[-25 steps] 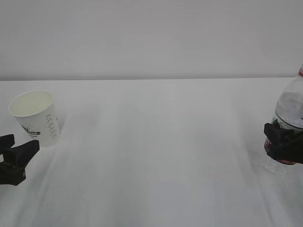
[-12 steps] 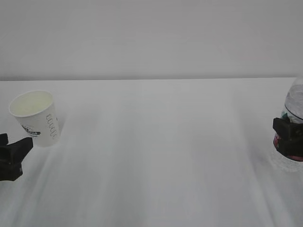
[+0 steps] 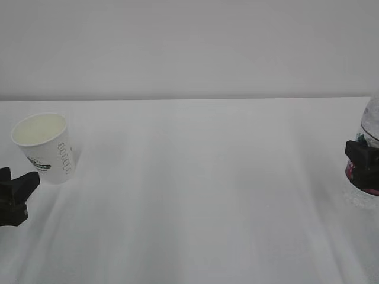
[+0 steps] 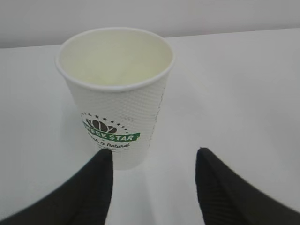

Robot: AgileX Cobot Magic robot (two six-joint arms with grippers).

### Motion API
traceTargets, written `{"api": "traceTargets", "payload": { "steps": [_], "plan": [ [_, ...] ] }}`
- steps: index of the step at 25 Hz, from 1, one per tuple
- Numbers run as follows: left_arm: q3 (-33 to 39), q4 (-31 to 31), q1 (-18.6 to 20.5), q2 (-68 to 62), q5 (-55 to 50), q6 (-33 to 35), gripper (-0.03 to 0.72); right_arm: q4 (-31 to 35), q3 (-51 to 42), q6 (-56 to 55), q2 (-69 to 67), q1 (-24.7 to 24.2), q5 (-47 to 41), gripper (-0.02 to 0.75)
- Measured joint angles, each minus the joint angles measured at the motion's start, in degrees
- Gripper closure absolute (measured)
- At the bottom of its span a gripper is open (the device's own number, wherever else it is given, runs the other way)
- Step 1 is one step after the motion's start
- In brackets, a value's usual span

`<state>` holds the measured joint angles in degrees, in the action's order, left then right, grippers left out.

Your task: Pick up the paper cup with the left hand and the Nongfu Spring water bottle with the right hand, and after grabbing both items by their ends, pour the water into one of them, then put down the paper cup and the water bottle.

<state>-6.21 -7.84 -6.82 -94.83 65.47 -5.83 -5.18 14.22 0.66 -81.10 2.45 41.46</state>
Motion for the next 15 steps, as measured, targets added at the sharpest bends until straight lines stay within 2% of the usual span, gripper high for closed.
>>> {"api": "traceTargets", "payload": {
  "steps": [15],
  "plan": [
    [0.0,0.0,0.0,0.0,0.0,0.0,0.286,0.0,0.0,0.0,7.6,0.0,-7.2,0.298]
  ]
}}
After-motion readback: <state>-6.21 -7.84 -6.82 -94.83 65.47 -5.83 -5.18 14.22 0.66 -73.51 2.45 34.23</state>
